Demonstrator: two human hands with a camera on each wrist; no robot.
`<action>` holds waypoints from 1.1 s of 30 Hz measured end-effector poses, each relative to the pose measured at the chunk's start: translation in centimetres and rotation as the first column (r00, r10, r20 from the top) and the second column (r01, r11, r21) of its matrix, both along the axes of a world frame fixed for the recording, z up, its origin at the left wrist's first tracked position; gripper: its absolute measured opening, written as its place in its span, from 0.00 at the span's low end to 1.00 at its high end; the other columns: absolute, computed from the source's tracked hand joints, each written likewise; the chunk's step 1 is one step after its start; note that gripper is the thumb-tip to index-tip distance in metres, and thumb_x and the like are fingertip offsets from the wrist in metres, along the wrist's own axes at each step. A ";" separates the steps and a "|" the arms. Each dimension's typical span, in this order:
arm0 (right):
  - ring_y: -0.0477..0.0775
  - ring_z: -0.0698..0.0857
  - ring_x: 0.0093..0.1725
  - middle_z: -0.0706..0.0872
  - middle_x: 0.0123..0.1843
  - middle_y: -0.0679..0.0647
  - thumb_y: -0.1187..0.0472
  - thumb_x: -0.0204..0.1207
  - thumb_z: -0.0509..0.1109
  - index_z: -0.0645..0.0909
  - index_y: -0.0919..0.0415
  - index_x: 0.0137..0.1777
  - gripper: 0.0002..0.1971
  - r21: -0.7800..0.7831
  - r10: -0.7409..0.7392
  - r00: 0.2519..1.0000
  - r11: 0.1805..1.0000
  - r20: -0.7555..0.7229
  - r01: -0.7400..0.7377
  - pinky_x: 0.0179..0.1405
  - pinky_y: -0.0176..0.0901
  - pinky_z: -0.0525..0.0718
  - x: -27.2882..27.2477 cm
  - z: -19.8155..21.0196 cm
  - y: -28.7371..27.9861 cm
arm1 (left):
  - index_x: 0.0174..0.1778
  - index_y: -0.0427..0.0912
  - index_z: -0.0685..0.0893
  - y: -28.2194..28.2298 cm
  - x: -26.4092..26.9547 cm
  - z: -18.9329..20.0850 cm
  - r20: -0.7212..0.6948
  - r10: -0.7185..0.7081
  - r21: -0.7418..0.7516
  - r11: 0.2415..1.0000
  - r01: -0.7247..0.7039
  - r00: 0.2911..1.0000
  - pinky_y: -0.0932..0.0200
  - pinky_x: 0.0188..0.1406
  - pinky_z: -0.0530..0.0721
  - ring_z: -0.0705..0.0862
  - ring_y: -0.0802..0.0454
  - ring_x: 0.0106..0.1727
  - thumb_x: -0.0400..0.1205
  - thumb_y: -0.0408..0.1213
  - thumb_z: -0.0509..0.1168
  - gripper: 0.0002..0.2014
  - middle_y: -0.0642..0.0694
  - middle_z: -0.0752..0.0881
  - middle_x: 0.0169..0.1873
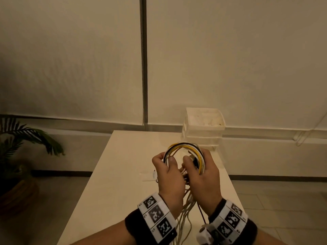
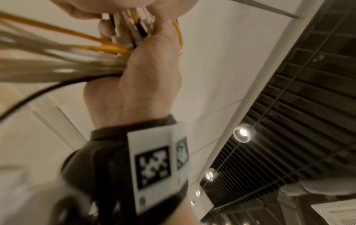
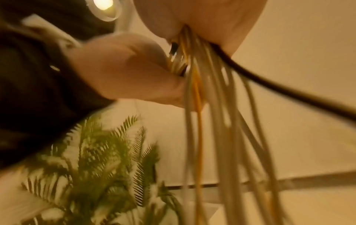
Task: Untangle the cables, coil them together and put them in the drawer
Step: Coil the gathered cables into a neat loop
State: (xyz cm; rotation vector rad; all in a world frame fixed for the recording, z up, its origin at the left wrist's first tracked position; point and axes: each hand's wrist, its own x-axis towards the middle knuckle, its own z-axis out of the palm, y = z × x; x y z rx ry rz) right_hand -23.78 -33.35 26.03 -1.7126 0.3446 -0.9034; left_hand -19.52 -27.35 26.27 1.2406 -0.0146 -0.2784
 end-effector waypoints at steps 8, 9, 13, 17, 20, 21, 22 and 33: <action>0.50 0.85 0.35 0.86 0.36 0.53 0.62 0.78 0.71 0.82 0.59 0.47 0.02 -0.208 0.366 0.864 0.868 -0.345 -0.451 0.40 0.53 0.84 -0.4 2.6 -3.5 | 0.60 0.43 0.76 5.3 4.2 1.1 0.260 -0.489 0.261 0.866 0.427 0.833 0.49 0.42 0.87 0.88 0.43 0.42 0.73 0.29 0.76 0.23 0.36 0.86 0.43; 0.49 0.85 0.36 0.86 0.37 0.53 0.61 0.78 0.72 0.82 0.60 0.48 0.03 -0.210 0.419 0.809 0.821 -0.412 -0.531 0.40 0.52 0.85 -0.5 2.8 -3.8 | 0.63 0.46 0.76 5.9 5.0 2.3 0.278 -0.622 0.375 0.772 0.514 0.732 0.48 0.42 0.89 0.89 0.43 0.41 0.71 0.31 0.77 0.26 0.37 0.85 0.44; 0.53 0.86 0.38 0.87 0.43 0.57 0.57 0.74 0.73 0.79 0.60 0.50 0.09 -0.196 0.452 0.687 0.737 -0.570 -0.647 0.41 0.53 0.87 -0.4 4.0 -4.3 | 0.63 0.48 0.78 5.7 5.5 4.6 0.249 -0.823 0.688 0.521 0.504 0.511 0.46 0.42 0.91 0.91 0.45 0.38 0.76 0.45 0.76 0.22 0.42 0.86 0.47; 0.55 0.87 0.37 0.88 0.41 0.58 0.58 0.74 0.74 0.69 0.58 0.54 0.16 -0.146 0.434 0.661 0.759 -0.613 -0.634 0.37 0.52 0.87 -0.9 4.4 -4.6 | 0.54 0.47 0.78 5.0 4.2 3.7 0.264 -0.805 0.748 0.519 0.414 0.531 0.51 0.33 0.88 0.87 0.52 0.29 0.78 0.54 0.70 0.17 0.44 0.90 0.39; 0.57 0.88 0.39 0.88 0.43 0.59 0.57 0.73 0.75 0.64 0.56 0.55 0.21 -0.203 0.394 0.655 0.738 -0.644 -0.644 0.38 0.56 0.89 -1.4 4.3 -4.5 | 0.53 0.49 0.76 4.6 3.6 3.6 0.224 -0.830 0.792 0.460 0.402 0.511 0.55 0.31 0.89 0.89 0.52 0.29 0.73 0.58 0.72 0.22 0.48 0.90 0.39; 0.57 0.88 0.39 0.87 0.44 0.59 0.58 0.72 0.76 0.64 0.57 0.55 0.22 -0.223 0.382 0.672 0.742 -0.635 -0.632 0.39 0.58 0.88 -1.5 4.3 -4.4 | 0.54 0.50 0.75 4.4 3.5 3.7 0.235 -0.837 0.802 0.455 0.388 0.495 0.57 0.29 0.88 0.89 0.53 0.28 0.73 0.60 0.71 0.23 0.48 0.90 0.40; 0.57 0.87 0.38 0.86 0.43 0.60 0.59 0.71 0.76 0.63 0.57 0.54 0.23 -0.230 0.372 0.698 0.761 -0.612 -0.607 0.38 0.59 0.88 -1.6 4.3 -4.2 | 0.54 0.50 0.75 4.3 3.4 3.7 0.258 -0.840 0.805 0.460 0.374 0.477 0.58 0.28 0.87 0.88 0.53 0.26 0.75 0.63 0.68 0.23 0.47 0.90 0.39; 0.44 0.83 0.28 0.83 0.31 0.50 0.61 0.66 0.77 0.63 0.53 0.58 0.28 -0.215 0.331 0.790 0.843 -0.515 -0.494 0.29 0.38 0.82 -2.2 4.5 -3.3 | 0.57 0.51 0.82 3.9 2.0 1.7 0.555 -0.662 0.655 0.721 0.226 0.503 0.66 0.30 0.80 0.85 0.61 0.29 0.80 0.63 0.58 0.22 0.56 0.87 0.28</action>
